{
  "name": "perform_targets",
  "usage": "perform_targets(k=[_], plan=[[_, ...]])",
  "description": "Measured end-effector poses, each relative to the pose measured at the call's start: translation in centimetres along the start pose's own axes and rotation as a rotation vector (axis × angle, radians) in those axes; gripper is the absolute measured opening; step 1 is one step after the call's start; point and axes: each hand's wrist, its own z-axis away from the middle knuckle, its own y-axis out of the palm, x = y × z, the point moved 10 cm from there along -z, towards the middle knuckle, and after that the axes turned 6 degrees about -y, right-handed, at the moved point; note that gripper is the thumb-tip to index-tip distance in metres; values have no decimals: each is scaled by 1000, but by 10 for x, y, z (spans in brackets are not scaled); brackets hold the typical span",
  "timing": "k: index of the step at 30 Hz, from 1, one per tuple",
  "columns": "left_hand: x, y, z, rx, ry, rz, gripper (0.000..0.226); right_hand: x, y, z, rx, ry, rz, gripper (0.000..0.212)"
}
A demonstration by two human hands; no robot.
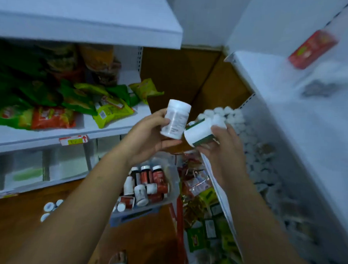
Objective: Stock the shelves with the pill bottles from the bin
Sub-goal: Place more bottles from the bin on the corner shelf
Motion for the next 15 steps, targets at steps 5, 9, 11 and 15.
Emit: perform_targets(k=[5, 9, 11, 15], plan=[[-43, 124, 58, 232, 11, 62, 59, 116, -18, 58, -60, -67, -76, 33], [-46, 200, 94, 362, -4, 4, 59, 180, -49, 108, -91, -184, -67, 26], [-44, 228, 107, 422, -11, 8, 58, 196, -67, 130, -123, -225, -83, 27], [-38, 272, 128, 515, -19, 32, 49, 210, -95, 162, -179, -263, -98, 38]])
